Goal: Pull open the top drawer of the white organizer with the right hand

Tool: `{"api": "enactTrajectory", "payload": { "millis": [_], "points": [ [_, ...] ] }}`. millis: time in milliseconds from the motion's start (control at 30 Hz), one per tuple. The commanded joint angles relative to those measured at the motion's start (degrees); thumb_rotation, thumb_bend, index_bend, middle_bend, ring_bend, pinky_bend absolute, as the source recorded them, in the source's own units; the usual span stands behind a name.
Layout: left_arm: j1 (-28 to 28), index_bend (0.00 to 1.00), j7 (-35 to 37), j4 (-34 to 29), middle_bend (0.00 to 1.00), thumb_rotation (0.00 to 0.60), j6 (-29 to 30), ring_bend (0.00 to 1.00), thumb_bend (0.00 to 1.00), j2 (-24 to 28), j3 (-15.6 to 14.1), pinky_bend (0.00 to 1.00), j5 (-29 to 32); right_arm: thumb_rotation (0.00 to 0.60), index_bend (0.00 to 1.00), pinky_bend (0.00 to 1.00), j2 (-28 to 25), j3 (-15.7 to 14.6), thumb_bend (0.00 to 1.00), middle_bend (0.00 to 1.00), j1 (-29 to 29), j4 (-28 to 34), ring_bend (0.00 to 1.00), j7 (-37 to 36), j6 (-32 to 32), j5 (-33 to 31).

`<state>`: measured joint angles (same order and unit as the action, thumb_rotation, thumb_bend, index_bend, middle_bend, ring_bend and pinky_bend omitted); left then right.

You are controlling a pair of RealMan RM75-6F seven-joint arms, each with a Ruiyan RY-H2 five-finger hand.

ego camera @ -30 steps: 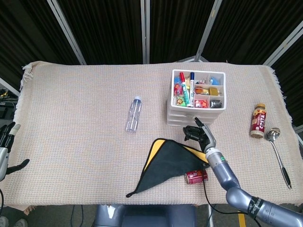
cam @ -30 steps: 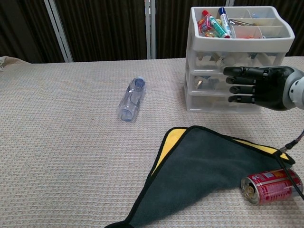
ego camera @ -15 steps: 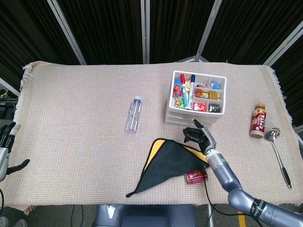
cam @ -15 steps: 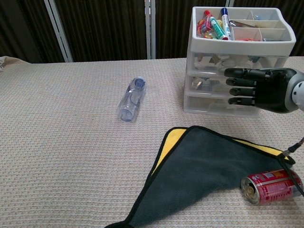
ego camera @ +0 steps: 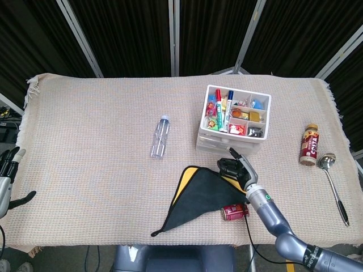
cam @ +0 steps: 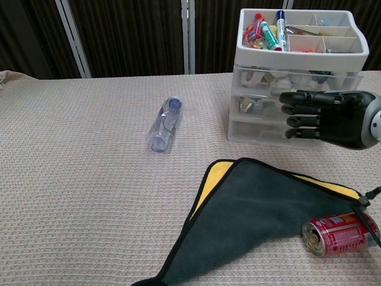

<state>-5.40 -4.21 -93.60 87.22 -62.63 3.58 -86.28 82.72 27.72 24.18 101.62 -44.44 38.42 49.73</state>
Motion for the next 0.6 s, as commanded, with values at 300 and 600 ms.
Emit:
{"api": "enactTrajectory", "payload": {
  "millis": [300,600],
  "points": [
    [0.0,0.00,-0.1,-0.1,0.00,0.600,0.0,0.00,0.10,0.0,-0.1,0.00,-0.1,0.600,0.30,0.62,-0.6,-1.9,0.37,0.72,-1.5,1.7,0.74,-0.1,1.3,2.7],
    [0.0,0.00,-0.4,-0.1,0.00,0.600,0.0,0.00,0.10,-0.1,-0.1,0.00,-0.2,0.600,0.20,0.61,1.2,-4.5,0.34,0.71,-3.0,2.5,0.74,6.3,10.7,8.0]
  ]
}}
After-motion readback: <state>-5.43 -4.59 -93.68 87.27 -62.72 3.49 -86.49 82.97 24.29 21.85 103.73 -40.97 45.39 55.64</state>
